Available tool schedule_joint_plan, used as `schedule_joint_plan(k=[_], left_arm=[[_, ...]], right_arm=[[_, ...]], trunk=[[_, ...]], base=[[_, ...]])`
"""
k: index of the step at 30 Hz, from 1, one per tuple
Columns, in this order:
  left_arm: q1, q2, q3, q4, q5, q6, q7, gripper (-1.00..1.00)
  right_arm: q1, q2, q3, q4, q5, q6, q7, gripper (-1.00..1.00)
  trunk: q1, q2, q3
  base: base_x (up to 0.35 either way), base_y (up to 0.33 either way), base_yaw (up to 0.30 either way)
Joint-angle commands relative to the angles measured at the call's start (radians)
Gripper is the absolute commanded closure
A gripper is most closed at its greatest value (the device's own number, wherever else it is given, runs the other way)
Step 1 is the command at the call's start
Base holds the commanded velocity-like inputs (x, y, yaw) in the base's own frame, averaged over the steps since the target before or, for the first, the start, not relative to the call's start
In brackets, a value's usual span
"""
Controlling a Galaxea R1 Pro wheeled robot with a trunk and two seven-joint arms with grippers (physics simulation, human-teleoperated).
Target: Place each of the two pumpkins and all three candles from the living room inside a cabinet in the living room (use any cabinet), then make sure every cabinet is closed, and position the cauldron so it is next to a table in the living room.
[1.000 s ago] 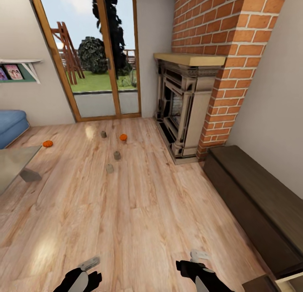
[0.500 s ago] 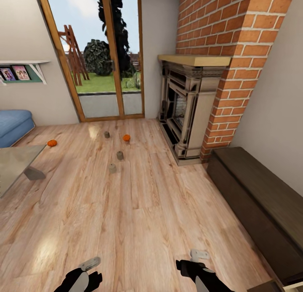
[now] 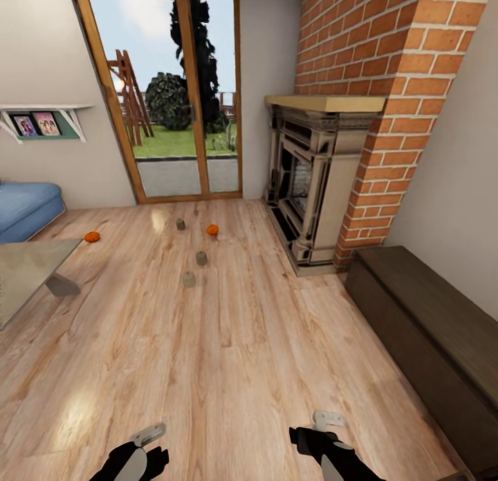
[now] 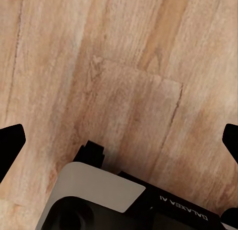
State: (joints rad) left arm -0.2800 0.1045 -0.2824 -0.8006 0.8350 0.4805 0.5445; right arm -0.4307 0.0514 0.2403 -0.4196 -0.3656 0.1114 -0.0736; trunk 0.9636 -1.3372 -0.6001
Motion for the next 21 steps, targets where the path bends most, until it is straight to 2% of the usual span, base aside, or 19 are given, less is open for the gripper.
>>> schedule_joint_plan(k=[1, 21], left_arm=[[-0.001, 0.001, -0.006, -0.002, 0.009, 0.0, 0.009, -1.0], [-0.001, 0.002, -0.006, -0.001, 0.009, -0.001, 0.009, -1.0]], right_arm=[[0.0, -0.001, 0.008, -0.002, -0.009, 0.005, -0.008, -1.0], [0.0, -0.002, 0.007, -0.002, -0.012, 0.002, -0.006, -1.0]], trunk=[[0.004, -0.008, -0.003], [0.081, -0.148, -0.036]], base=[[0.0, 0.0, 0.071], [0.0, 0.0, 0.086]])
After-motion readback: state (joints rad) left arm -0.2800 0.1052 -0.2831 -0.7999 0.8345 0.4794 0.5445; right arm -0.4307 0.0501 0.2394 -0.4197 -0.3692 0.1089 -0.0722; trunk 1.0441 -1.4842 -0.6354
